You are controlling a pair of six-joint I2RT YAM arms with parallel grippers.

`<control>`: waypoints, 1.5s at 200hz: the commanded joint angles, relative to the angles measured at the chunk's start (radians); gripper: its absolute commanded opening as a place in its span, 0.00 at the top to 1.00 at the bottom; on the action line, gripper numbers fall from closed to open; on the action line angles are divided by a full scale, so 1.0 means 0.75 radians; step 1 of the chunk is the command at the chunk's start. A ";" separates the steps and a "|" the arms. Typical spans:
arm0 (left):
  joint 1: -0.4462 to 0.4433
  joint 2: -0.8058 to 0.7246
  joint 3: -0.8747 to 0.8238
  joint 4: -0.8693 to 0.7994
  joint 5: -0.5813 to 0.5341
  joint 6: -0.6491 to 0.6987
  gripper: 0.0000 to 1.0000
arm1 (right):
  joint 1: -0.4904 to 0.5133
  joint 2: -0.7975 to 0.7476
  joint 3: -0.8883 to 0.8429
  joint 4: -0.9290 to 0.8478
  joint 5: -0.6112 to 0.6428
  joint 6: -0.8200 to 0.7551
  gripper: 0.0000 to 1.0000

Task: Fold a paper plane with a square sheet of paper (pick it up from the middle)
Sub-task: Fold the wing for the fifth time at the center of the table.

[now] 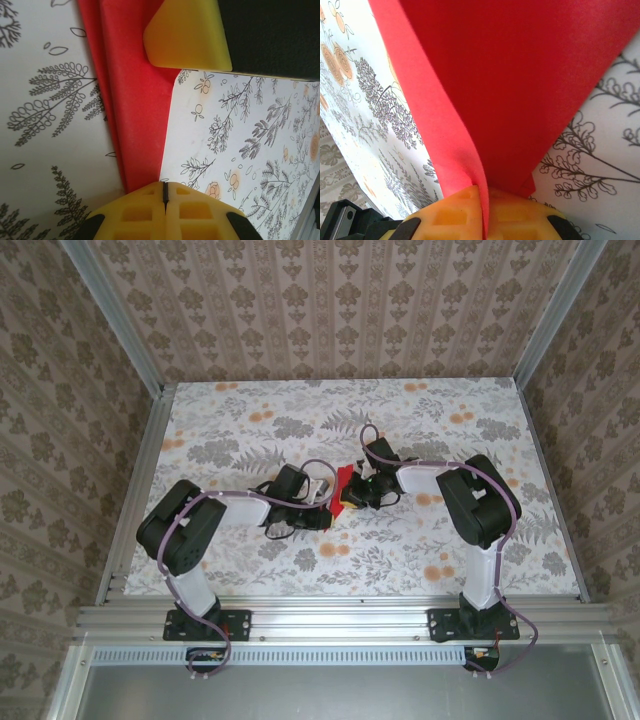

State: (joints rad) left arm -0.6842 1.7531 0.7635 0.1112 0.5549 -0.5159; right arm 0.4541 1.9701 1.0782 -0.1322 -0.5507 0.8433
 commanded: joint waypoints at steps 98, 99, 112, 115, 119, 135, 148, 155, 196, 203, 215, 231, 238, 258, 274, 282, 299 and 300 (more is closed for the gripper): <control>-0.036 0.085 -0.042 -0.157 -0.141 -0.003 1.00 | -0.046 -0.276 -0.013 -0.337 0.312 -0.116 0.72; -0.037 0.084 -0.042 -0.158 -0.141 -0.003 1.00 | -0.046 -0.278 -0.014 -0.337 0.312 -0.117 0.72; -0.037 0.088 -0.043 -0.153 -0.141 -0.005 1.00 | -0.044 -0.307 -0.028 -0.321 0.308 -0.128 0.72; -0.040 0.088 -0.042 -0.154 -0.140 -0.005 1.00 | -0.041 -0.312 -0.031 -0.318 0.307 -0.128 0.73; -0.040 0.090 -0.041 -0.154 -0.137 -0.005 1.00 | -0.041 -0.320 -0.036 -0.312 0.302 -0.132 0.74; -0.042 0.099 -0.033 -0.157 -0.136 -0.007 1.00 | -0.019 -0.334 -0.053 -0.281 0.290 -0.141 0.80; -0.044 0.103 -0.029 -0.156 -0.136 -0.013 1.00 | 0.011 -0.330 -0.055 -0.258 0.271 -0.149 0.86; -0.043 0.108 -0.026 -0.162 -0.137 -0.021 1.00 | 0.031 -0.328 -0.053 -0.251 0.271 -0.149 0.88; -0.047 0.117 -0.008 -0.194 -0.154 -0.054 1.00 | 0.108 -0.337 -0.080 -0.165 0.281 -0.129 0.91; -0.047 0.115 -0.001 -0.210 -0.162 -0.062 1.00 | 0.110 -0.346 -0.091 -0.155 0.294 -0.123 0.90; -0.047 0.115 0.008 -0.230 -0.170 -0.066 1.00 | 0.111 -0.380 -0.125 -0.128 0.337 -0.108 0.90; -0.045 0.115 0.019 -0.254 -0.178 -0.073 1.00 | 0.110 -0.456 -0.171 -0.114 0.435 -0.087 0.85; -0.047 0.117 0.022 -0.258 -0.177 -0.076 1.00 | 0.111 -0.494 -0.187 -0.117 0.483 -0.085 0.83; -0.047 0.122 0.035 -0.280 -0.181 -0.079 1.00 | 0.112 -0.581 -0.217 -0.105 0.540 -0.090 0.78; -0.046 0.122 0.041 -0.287 -0.182 -0.090 1.00 | 0.123 -0.587 -0.197 -0.109 0.522 -0.112 0.78; -0.047 0.126 0.044 -0.293 -0.184 -0.094 1.00 | 0.135 -0.573 -0.180 -0.118 0.512 -0.127 0.78; -0.047 0.125 0.048 -0.301 -0.189 -0.105 1.00 | 0.161 -0.513 -0.137 -0.131 0.491 -0.142 0.81; -0.046 0.125 0.048 -0.302 -0.189 -0.107 1.00 | 0.162 -0.510 -0.134 -0.132 0.490 -0.143 0.81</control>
State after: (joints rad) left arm -0.7128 1.7813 0.8257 0.0406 0.5133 -0.5747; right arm 0.5495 1.5448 0.9371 -0.2234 -0.2005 0.7593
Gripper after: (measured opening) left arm 0.047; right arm 0.205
